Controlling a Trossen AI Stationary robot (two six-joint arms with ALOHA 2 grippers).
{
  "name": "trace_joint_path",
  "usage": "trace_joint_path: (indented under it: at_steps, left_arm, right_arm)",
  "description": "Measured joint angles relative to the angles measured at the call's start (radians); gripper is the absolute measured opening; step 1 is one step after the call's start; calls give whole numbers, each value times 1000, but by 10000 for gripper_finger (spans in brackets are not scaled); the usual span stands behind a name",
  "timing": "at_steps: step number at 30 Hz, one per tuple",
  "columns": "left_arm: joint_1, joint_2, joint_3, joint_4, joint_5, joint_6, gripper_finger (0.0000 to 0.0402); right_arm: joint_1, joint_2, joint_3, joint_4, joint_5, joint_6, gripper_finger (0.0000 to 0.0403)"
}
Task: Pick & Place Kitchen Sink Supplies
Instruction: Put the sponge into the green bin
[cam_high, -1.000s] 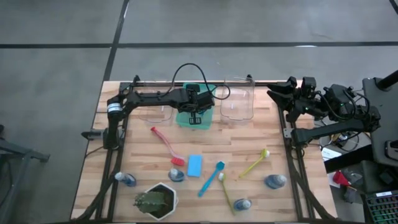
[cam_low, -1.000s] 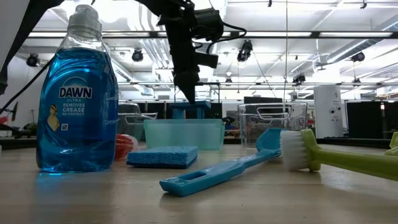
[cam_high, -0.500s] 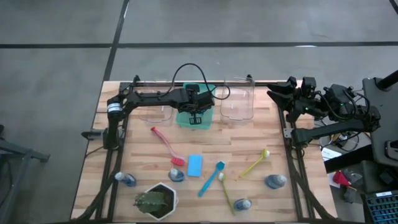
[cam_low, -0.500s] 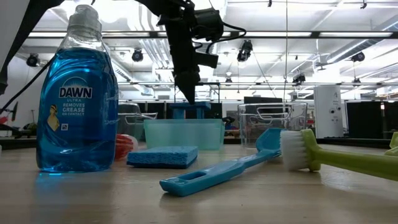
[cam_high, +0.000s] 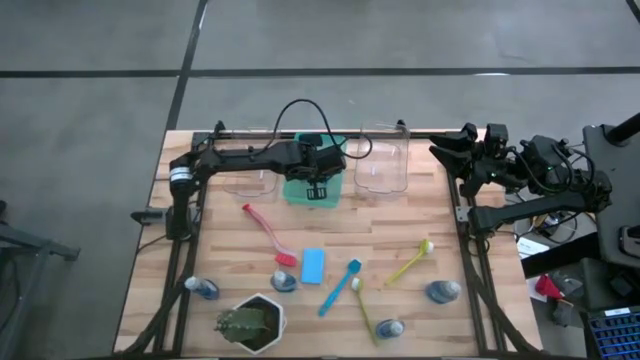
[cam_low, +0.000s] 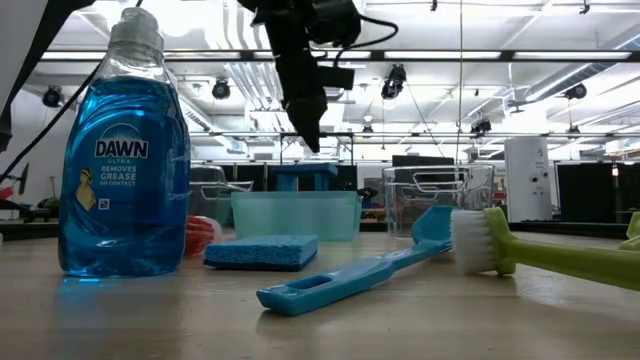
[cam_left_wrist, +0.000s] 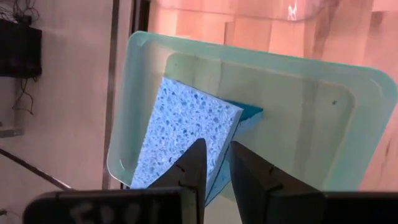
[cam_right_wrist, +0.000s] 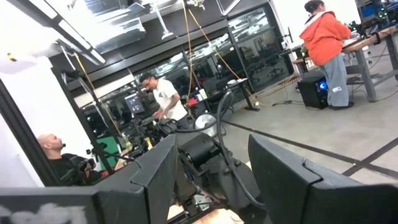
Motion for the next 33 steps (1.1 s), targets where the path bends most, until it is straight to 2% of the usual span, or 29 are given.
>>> trace_joint_path:
  at_steps: [6,9,16,20,22,33]
  left_arm:
    - [-6,-23,0,-5,5,-37,65]
    - [-19,-51,0,-9,61,-84,65]
    - [-41,-125,0,-17,398,-188,65]
    - [-42,-161,-6,-15,687,-205,65]
    - [-47,-169,-8,-19,786,-204,65]
    - [-118,-150,-37,-71,808,-238,65]
  right_arm:
    - [0,0,0,-1,0,-7,194]
    - [0,0,0,-1,0,-7,194]
    - [0,0,0,-1,0,-11,194]
    - [0,0,0,-1,0,-15,194]
    - [0,0,0,0,0,-15,194]
    - [0,0,0,1,-28,-15,194]
